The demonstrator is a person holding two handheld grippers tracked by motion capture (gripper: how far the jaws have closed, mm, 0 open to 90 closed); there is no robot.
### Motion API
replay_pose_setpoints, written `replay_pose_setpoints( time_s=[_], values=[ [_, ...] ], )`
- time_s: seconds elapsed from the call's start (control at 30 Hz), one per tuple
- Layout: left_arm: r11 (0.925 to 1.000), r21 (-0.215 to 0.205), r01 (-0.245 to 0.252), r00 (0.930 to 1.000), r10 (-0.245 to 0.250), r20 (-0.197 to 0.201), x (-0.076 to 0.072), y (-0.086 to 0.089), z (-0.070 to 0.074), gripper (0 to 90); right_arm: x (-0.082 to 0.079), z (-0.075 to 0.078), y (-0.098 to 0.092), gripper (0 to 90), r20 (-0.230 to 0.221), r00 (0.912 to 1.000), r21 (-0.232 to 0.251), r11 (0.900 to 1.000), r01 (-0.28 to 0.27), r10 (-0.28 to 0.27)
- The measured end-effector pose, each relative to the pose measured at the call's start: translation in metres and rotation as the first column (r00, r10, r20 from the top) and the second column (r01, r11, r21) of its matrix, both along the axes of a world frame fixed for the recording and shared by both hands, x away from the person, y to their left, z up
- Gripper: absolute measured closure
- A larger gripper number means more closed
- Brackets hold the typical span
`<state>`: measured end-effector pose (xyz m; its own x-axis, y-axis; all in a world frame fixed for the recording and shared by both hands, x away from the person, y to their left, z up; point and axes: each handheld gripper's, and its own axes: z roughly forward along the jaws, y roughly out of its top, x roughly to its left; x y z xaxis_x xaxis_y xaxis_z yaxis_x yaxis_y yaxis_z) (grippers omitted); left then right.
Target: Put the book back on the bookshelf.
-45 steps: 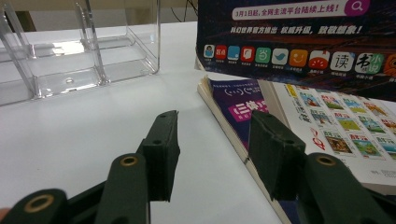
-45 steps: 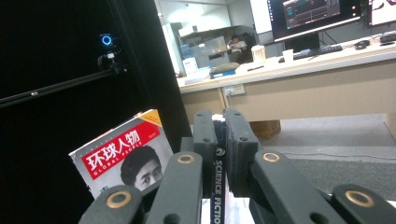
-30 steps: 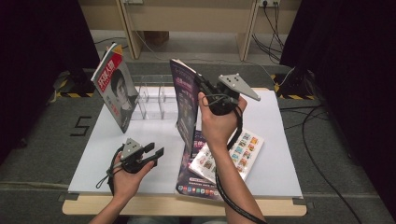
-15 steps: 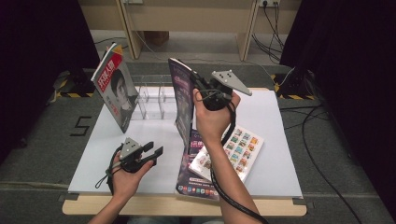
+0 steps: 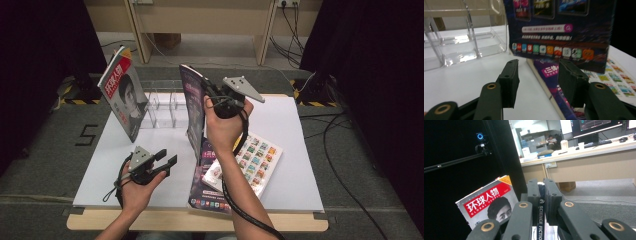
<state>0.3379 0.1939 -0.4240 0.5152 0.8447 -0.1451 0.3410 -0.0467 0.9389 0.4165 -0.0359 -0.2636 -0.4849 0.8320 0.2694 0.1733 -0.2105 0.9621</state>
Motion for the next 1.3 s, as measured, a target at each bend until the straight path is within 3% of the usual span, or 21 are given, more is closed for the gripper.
replay_pose_setpoints(
  time_s=[0.07,0.1,0.13,0.17,0.3,0.5,0.67,0.8,1.3],
  values=[
    [0.9998,-0.018,0.009,0.9994,-0.008,0.035,0.0,-0.007,0.014,48.9,0.0,0.0,0.003,85.0,-0.001,1.0,-0.003,1.0,0.0,0.0],
    [0.9998,-0.018,0.009,0.9994,-0.008,0.035,0.0,-0.007,0.014,48.5,0.0,0.0,0.004,85.0,0.0,1.0,-0.004,1.0,0.001,-0.001],
    [0.9997,-0.018,0.019,0.9982,-0.018,0.057,0.001,-0.014,0.023,48.1,-0.001,0.0,0.004,85.0,0.002,1.0,-0.005,1.0,0.001,-0.001],
    [0.9997,-0.018,0.019,0.9982,-0.018,0.057,0.001,-0.014,0.023,47.9,-0.001,0.0,0.004,85.0,0.002,1.0,-0.005,1.0,0.001,-0.001],
    [0.9988,-0.016,0.047,0.9931,-0.045,0.108,0.004,-0.028,0.046,47.1,0.0,0.0,0.005,85.0,0.001,1.0,-0.003,1.0,0.001,-0.001],
    [0.9988,-0.003,0.049,0.9891,-0.048,0.139,0.01,-0.043,0.061,45.9,0.001,-0.003,0.006,85.0,-0.001,1.0,-0.007,1.0,0.005,-0.005],
    [0.9989,0.025,0.039,0.9859,-0.042,0.162,0.014,-0.054,0.068,45.9,0.001,-0.003,0.006,85.0,-0.003,0.9999,-0.011,1.0,0.011,-0.011],
    [0.9989,0.033,0.034,0.9866,-0.038,0.159,0.017,-0.06,0.068,46.1,0.0,-0.003,0.008,85.0,-0.002,0.9999,-0.014,1.0,0.013,-0.013],
    [0.9981,0.06,0.015,0.9847,-0.025,0.172,0.024,-0.065,0.07,46.3,-0.001,-0.002,0.012,84.9,0.002,0.9999,-0.014,1.0,0.015,-0.015]
  ],
)
